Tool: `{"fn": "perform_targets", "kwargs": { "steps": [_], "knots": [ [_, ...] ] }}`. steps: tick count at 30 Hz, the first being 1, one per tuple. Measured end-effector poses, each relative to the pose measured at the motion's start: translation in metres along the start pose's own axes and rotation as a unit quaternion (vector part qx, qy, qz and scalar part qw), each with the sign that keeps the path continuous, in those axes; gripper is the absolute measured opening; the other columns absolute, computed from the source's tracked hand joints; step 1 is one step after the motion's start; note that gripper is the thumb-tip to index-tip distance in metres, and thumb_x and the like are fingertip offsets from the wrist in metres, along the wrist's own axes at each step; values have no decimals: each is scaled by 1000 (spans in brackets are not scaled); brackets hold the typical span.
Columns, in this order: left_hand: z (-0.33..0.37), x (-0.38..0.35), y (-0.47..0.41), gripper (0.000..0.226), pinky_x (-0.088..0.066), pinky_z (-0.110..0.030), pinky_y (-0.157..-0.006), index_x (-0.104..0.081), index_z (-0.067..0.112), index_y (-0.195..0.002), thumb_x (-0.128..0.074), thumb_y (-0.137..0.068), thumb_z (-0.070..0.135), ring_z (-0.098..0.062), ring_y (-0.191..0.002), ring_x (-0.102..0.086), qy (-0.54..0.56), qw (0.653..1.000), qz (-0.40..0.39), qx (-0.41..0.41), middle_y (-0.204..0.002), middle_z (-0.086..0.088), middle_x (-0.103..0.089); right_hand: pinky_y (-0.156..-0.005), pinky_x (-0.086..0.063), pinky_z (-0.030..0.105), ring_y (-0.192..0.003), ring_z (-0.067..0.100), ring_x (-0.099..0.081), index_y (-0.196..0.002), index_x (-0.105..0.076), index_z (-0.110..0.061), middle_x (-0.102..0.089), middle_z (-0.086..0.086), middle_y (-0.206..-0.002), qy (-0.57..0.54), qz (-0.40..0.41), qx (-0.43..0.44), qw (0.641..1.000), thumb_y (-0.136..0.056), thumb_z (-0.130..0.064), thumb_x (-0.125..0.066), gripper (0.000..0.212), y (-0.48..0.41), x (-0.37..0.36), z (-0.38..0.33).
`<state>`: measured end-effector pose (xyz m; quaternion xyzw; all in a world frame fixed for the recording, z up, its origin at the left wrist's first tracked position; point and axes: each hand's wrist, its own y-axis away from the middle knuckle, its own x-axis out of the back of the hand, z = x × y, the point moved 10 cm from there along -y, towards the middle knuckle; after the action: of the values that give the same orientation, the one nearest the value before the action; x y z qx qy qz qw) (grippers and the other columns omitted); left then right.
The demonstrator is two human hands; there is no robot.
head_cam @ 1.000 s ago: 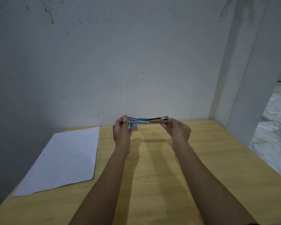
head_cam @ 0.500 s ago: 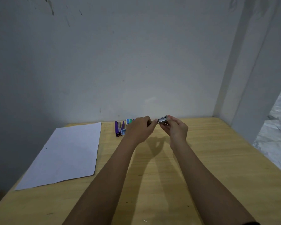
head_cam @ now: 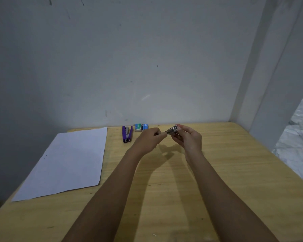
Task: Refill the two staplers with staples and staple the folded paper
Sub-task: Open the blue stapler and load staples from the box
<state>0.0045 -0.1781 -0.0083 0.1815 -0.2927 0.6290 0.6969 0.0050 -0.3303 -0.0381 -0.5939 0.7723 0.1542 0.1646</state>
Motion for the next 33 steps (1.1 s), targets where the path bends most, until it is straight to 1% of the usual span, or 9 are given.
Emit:
{"fn": "perform_targets", "kwargs": {
  "steps": [3,7,10,13,17,20,24,28,33],
  "knots": [
    [2,2,3,30,-40,-34,-63,-57,6,-86,-51,-89,35,-17,-60,-46,22,1000,-8,-15,-70,-3,-51,-58,-56,17,-56,5,-65,-83,-67,-14,-66,7,-77,-3,-9,7,1000,-87,-7,-61,10,-2,-4,1],
    [21,24,7,20,-30,-27,-52,-59,13,-84,-53,-84,31,-15,-60,-45,-99,988,87,-78,-68,3,-52,-64,-56,18,-67,8,-65,-90,-67,-12,-70,3,-83,-118,-44,-29,992,-90,-7,-55,13,-2,-17,8],
    [41,38,15,22,-28,-19,-49,-64,13,-89,-53,-82,31,-15,-66,-51,-228,945,179,-149,-79,-1,-57,-66,-57,20,-74,14,-64,-90,-65,-8,-68,2,-78,-239,-25,-120,963,-93,-9,-49,16,2,-22,25],
    [58,38,23,31,-17,-17,-42,-66,13,-76,-47,-74,38,-12,-51,-44,-309,898,225,-219,-65,1,-54,-58,-56,24,-69,20,-67,-79,-57,-6,-62,7,-83,-267,-19,-211,940,-96,-16,-42,25,10,-32,47],
    [63,39,28,28,-23,-19,-41,-66,15,-69,-50,-69,37,-14,-46,-48,-343,870,239,-261,-58,2,-50,-58,-57,27,-53,21,-69,-79,-54,-6,-66,8,-77,-287,-31,-239,927,-98,-20,-36,29,10,-42,55],
    [62,35,30,26,-27,-20,-42,-68,15,-74,-53,-71,36,-14,-48,-49,-363,857,234,-281,-59,2,-51,-65,-58,29,-69,23,-71,-89,-59,-2,-73,11,-75,-299,-53,-244,921,-98,-18,-33,32,11,-48,50],
    [55,35,30,28,-32,-21,-41,-70,14,-75,-53,-70,36,-15,-49,-52,-344,868,237,-267,-60,2,-54,-77,-54,31,-83,25,-64,-89,-58,1,-72,13,-72,-300,-40,-254,919,-99,-16,-31,33,14,-49,52],
    [30,56,28,31,-36,-22,-45,-69,14,-76,-55,-68,41,-18,-53,-53,-258,913,266,-173,-65,0,-55,-50,-54,20,-54,18,-65,-81,-57,2,-69,10,-56,-268,18,-236,934,-99,-13,-30,35,4,-27,58],
    [-11,70,25,34,-26,-22,-46,-67,13,-76,-61,-77,47,-18,-66,-52,-261,938,224,-37,-72,-3,-60,-33,-23,16,-39,7,-31,-72,-58,-9,-42,-1,-59,59,8,-140,988,-96,-18,-33,35,-15,-13,56]
  ]
}}
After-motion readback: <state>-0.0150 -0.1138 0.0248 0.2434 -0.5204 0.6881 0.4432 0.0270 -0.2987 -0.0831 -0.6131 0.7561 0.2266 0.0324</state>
